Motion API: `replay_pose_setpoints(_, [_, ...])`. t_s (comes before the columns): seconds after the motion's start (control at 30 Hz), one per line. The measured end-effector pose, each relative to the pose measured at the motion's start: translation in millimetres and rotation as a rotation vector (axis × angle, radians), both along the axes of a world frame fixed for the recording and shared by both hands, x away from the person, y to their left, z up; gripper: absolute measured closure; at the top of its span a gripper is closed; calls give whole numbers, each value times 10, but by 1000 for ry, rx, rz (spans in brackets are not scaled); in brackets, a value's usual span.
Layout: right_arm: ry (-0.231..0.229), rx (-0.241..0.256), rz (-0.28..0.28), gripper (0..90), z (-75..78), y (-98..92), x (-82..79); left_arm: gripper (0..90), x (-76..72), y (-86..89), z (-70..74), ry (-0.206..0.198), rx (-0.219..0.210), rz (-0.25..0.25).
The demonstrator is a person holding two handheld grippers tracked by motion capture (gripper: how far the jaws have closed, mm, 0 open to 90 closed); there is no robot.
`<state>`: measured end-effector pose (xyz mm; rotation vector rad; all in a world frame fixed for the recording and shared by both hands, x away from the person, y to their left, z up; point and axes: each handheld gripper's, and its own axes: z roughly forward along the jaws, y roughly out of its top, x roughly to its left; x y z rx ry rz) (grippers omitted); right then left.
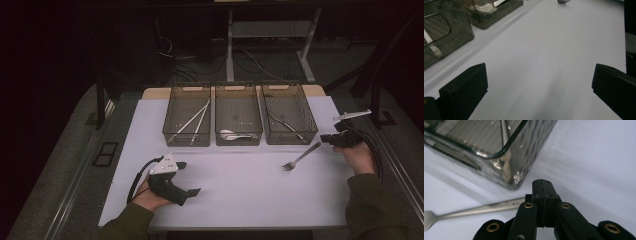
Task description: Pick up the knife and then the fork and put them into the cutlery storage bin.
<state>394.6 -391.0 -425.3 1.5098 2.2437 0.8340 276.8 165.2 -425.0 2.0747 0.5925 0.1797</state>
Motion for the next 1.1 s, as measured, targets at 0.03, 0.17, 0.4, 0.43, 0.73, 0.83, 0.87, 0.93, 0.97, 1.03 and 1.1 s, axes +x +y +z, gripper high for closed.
replay_pose_setpoints(0.03, [3, 0, -2, 895, -18, 7, 26, 0, 0, 1, -1, 1, -1, 0])
replay_pose_setpoints(0.17, [29, -13, -20, 895, -119, 35, 112, 0, 4, 6, -5, 4, 1, 1])
replay_pose_setpoints(0.4, [31, -28, -6, 896, -139, 69, 138, 0, 3, -1, -11, 6, -2, 1])
replay_pose_setpoints(0.43, [30, -36, 2, 896, -141, 74, 143, 0, 2, -1, -9, 5, -1, 0])
replay_pose_setpoints(0.73, [49, -37, 5, 897, -158, 93, 153, 0, 1, 3, -10, 6, -1, 2])
replay_pose_setpoints(0.83, [64, -45, 15, 897, -145, 82, 121, 0, -2, 3, -5, 4, 1, -1])
replay_pose_setpoints(0.87, [69, -49, 19, 897, -140, 82, 108, 0, -3, 3, -4, 2, 2, -2])
replay_pose_setpoints(0.93, [79, -59, 28, 897, -131, 83, 72, 0, -4, 2, -3, 1, 2, -2])
replay_pose_setpoints(0.97, [87, -60, 27, 897, -125, 84, 56, 0, -4, 1, -2, 2, 3, -2])
replay_pose_setpoints(1.03, [93, -68, 37, 897, -117, 83, 13, 0, -4, 1, -2, 1, 2, -3])
replay_pose_setpoints(1.1, [99, -76, 53, 897, -110, 81, -35, 0, -5, -1, 0, 0, 1, -3])
